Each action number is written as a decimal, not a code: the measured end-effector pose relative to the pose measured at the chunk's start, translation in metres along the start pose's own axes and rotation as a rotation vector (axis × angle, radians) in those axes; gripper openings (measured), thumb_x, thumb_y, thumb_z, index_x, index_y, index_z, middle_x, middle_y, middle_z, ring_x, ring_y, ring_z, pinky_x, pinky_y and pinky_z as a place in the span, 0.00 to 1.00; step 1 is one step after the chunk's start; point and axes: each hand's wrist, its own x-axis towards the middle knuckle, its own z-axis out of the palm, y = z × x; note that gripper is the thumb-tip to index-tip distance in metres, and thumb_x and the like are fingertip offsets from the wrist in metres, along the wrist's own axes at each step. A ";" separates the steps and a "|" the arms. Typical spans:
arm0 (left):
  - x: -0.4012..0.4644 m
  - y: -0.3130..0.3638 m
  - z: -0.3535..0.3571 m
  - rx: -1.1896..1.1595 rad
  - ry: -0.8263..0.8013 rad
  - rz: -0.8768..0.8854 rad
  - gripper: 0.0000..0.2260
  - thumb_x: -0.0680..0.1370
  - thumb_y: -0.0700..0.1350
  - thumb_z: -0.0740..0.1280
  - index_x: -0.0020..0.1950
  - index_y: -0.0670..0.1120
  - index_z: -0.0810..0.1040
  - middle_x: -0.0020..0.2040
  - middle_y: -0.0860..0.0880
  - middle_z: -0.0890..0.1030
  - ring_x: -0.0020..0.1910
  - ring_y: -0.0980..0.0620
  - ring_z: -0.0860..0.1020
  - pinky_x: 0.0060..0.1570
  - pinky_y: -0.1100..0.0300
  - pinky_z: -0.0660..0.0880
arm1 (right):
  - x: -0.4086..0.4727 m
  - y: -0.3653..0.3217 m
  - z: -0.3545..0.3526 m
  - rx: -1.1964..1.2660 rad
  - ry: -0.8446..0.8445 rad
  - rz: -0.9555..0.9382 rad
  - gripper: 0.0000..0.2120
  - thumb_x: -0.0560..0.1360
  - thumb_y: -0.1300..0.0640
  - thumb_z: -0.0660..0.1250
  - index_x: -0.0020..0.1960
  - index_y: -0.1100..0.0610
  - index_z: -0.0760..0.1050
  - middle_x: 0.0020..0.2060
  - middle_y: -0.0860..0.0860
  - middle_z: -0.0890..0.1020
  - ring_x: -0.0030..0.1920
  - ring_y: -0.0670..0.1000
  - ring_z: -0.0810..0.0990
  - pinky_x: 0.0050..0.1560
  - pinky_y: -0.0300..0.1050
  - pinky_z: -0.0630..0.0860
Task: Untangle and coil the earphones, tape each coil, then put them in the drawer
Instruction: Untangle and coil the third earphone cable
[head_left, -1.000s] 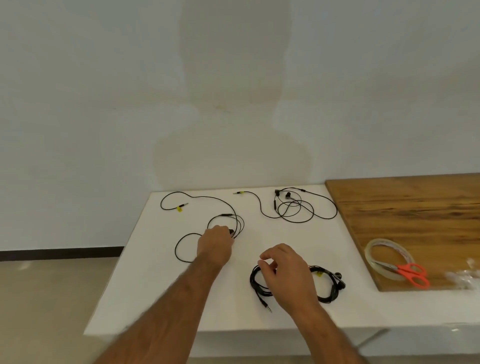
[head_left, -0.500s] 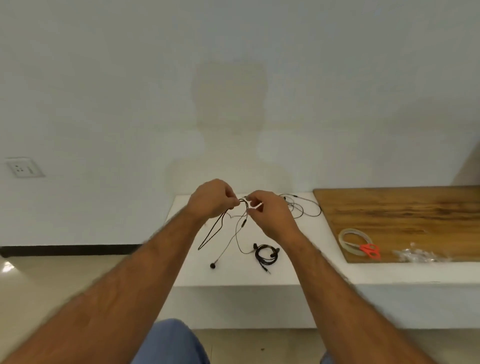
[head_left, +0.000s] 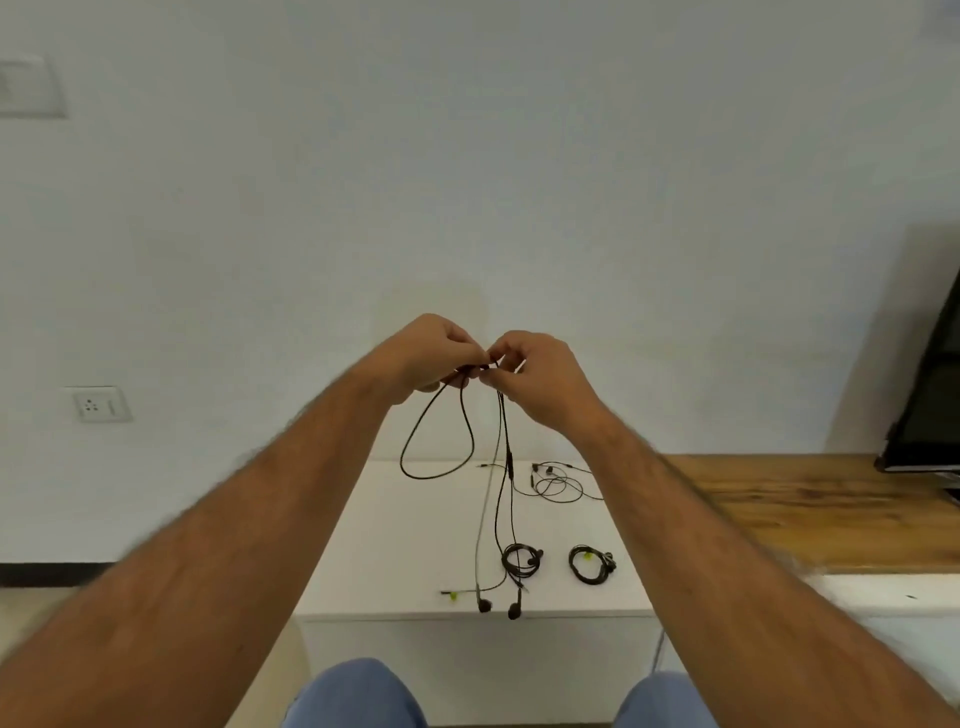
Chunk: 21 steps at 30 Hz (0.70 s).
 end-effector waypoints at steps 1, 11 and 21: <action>-0.005 0.006 -0.002 -0.006 0.004 0.010 0.07 0.76 0.43 0.68 0.46 0.40 0.83 0.34 0.50 0.80 0.32 0.55 0.77 0.29 0.65 0.64 | -0.002 -0.006 -0.009 -0.031 0.005 -0.015 0.04 0.72 0.51 0.72 0.44 0.51 0.80 0.34 0.46 0.79 0.37 0.46 0.77 0.36 0.41 0.72; -0.033 0.048 -0.022 -0.013 0.003 0.083 0.03 0.77 0.42 0.69 0.47 0.46 0.82 0.41 0.51 0.85 0.38 0.56 0.82 0.37 0.62 0.73 | -0.005 -0.045 -0.082 -0.166 -0.068 0.040 0.07 0.69 0.55 0.76 0.39 0.56 0.80 0.31 0.46 0.77 0.32 0.45 0.74 0.32 0.41 0.71; -0.035 0.103 -0.031 0.119 0.028 0.249 0.03 0.78 0.44 0.68 0.47 0.46 0.81 0.40 0.51 0.85 0.35 0.56 0.82 0.29 0.66 0.69 | 0.007 -0.089 -0.131 -0.018 -0.281 0.036 0.04 0.74 0.57 0.71 0.45 0.56 0.78 0.39 0.52 0.86 0.42 0.48 0.86 0.47 0.47 0.78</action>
